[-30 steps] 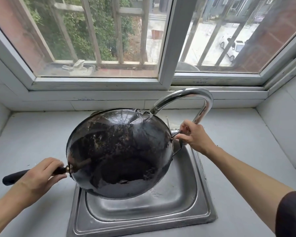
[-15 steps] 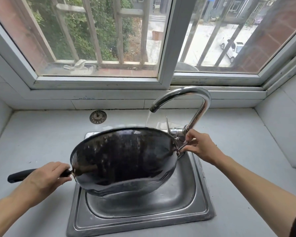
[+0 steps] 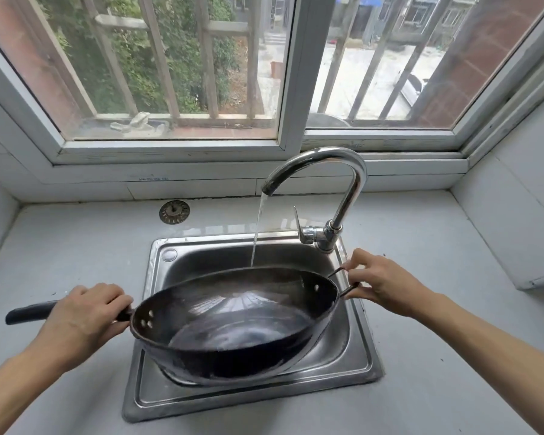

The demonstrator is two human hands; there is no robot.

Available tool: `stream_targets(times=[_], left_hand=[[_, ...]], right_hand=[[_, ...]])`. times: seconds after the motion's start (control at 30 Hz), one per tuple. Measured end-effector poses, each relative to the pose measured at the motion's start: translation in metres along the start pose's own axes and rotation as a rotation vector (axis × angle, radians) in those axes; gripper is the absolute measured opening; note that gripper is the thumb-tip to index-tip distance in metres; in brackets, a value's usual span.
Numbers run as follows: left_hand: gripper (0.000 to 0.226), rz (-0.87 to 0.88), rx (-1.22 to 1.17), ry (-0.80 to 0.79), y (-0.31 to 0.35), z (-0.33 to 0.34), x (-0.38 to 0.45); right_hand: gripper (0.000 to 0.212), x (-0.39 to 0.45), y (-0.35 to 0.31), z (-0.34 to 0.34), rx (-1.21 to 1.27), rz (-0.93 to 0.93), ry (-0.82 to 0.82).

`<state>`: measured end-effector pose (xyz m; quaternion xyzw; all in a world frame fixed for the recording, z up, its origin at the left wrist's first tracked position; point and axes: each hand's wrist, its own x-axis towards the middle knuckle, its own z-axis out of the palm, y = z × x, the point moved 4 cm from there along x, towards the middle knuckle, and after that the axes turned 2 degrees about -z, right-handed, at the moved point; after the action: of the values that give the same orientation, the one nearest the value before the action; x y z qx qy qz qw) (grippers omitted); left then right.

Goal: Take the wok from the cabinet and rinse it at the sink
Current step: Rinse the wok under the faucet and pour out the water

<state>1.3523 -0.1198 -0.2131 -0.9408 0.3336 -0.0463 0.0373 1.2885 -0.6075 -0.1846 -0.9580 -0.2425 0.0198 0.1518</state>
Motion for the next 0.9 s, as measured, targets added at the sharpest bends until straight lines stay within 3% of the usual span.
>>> stream_targets(times=[0.27,0.43,0.9], left_hand=[[0.022,-0.066,0.0,-0.011,0.009,-0.001,-0.005],[0.043,-0.169,-0.023,-0.085,0.005,-0.003,0.004],[0.047,-0.212,0.005,-0.161,0.017,0.028,0.002]], right_hand=[[0.039,-0.021,-0.02,0.008,-0.302,0.042,0.067],[0.034,-0.013,-0.022,0.014,-0.298,0.121,0.088],[0.031,-0.014,-0.015,0.055,-0.23,0.244,-0.03]])
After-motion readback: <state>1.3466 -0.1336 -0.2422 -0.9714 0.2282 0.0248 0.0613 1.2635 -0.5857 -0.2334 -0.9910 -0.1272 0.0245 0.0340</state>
